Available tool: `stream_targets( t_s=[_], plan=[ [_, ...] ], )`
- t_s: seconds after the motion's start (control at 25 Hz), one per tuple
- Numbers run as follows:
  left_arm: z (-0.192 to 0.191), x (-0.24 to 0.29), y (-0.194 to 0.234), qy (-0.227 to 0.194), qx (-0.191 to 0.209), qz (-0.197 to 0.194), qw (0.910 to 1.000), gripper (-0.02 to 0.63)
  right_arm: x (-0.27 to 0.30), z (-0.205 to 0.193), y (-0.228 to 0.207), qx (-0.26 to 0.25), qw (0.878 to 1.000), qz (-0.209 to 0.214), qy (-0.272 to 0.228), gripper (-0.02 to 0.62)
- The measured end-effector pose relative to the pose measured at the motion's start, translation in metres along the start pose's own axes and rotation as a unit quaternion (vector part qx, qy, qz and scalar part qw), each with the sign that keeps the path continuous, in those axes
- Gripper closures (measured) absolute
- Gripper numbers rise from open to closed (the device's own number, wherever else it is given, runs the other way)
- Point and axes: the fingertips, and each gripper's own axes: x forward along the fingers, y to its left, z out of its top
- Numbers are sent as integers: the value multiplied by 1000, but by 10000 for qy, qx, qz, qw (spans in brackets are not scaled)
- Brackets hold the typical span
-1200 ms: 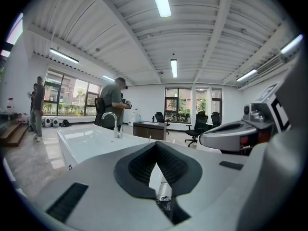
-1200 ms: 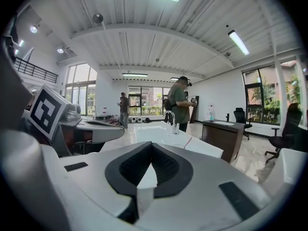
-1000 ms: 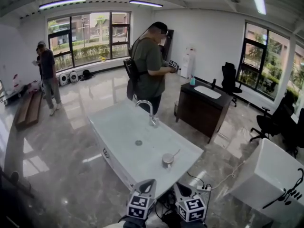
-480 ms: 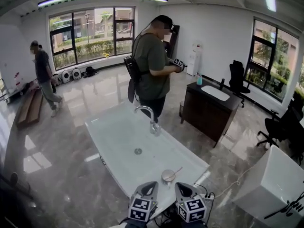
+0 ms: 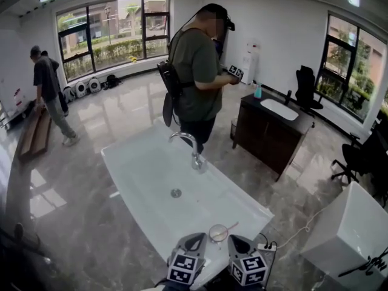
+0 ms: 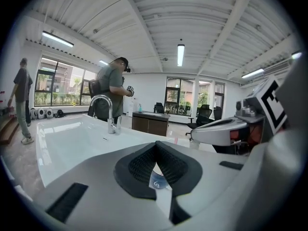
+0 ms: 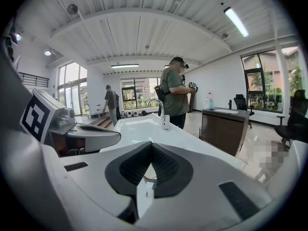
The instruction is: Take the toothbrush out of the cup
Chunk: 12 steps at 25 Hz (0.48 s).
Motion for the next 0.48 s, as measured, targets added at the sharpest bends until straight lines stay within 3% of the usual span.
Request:
stream_targets(
  t_s=[0.36,0.48],
  plan=[
    [-28,14,3,367,-82,-164,9992,606,17,-46,-28,451,9972,-316,514,595],
    [-25,14,0,371,-116,-247,9989,606,25,-51,-34,601,9960,-310,591,525]
  ],
)
